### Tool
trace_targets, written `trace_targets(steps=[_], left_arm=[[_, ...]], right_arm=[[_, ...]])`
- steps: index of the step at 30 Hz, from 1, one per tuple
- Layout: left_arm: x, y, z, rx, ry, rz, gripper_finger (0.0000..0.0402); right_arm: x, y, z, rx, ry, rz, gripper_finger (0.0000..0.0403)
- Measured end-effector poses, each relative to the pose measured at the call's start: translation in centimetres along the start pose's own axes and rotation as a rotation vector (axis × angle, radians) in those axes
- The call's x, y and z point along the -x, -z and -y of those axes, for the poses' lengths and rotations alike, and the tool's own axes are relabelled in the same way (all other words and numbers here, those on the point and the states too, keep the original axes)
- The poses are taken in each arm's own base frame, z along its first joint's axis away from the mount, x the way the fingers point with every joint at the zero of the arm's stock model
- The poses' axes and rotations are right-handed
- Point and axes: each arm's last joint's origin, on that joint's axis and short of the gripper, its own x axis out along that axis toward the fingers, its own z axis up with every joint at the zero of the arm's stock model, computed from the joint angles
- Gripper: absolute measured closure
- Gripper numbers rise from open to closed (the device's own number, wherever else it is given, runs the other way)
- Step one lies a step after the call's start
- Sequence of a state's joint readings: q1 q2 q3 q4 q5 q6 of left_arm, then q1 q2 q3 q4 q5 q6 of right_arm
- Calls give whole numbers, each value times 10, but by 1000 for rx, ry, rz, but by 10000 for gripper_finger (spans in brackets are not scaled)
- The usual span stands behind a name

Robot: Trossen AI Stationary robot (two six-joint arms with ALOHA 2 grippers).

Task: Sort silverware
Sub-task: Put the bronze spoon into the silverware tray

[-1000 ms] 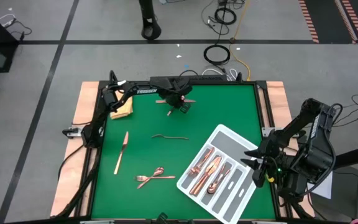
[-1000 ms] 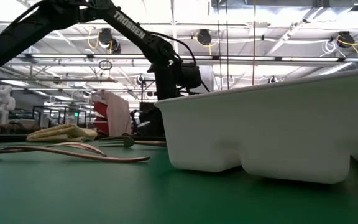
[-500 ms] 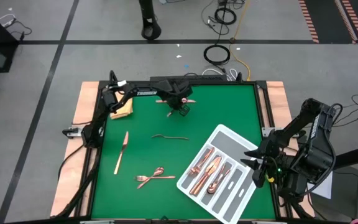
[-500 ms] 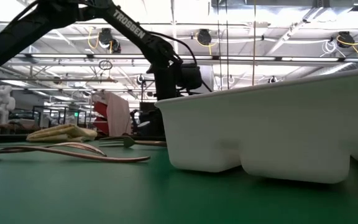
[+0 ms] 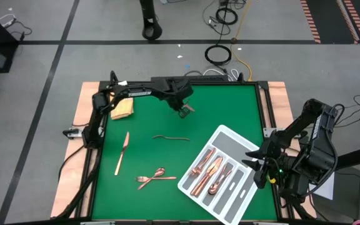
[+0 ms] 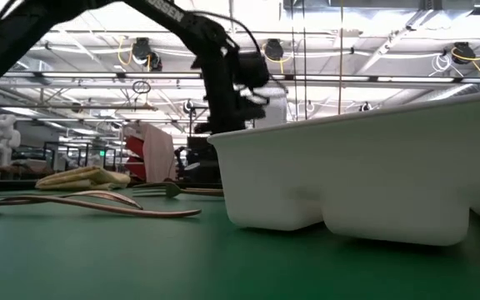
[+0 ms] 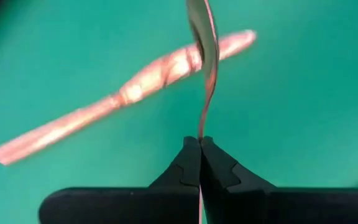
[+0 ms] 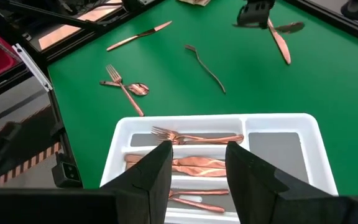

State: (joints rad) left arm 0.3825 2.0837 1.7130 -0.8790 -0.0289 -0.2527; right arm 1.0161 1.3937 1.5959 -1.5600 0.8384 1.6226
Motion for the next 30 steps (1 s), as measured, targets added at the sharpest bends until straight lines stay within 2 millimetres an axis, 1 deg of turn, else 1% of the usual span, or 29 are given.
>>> trace_targets(steps=[3,8,11,13,14,16,18,20,22,24,25,26,28,30], left_arm=[[27,-8,9,-11,42,146,400],[77,-21,37,-48,156,473,400],[107,-21,53,-79,218,620,400],[119,-20,61,-104,219,686,401],[122,-18,63,-105,202,691,401],[119,-16,62,-122,174,659,401],[107,-14,57,-120,146,586,401],[95,-14,55,-127,152,527,401],[81,-9,53,-138,145,425,397],[77,-3,53,-148,160,350,387],[77,0,53,-141,172,315,382],[80,4,54,-120,186,293,378],[96,14,51,-76,197,241,374],[120,23,48,-53,206,241,373]], right_arm=[[0,-1,0,-15,0,31,264],[0,-7,1,-69,-13,227,264],[0,-10,1,-88,-17,303,264],[-3,-9,1,-91,-8,319,264],[-5,-7,1,-85,-4,320,264],[-9,-2,2,-74,8,314,264],[-13,2,3,-89,22,282,264],[-19,6,5,-116,57,189,264],[-29,7,8,-118,128,57,261],[-42,3,11,-122,198,-38,254],[-48,-3,13,-136,230,-55,249],[-54,-11,16,-168,258,-50,244],[-66,-29,26,-265,320,-21,234],[-77,-49,40,-332,387,-4,228]])
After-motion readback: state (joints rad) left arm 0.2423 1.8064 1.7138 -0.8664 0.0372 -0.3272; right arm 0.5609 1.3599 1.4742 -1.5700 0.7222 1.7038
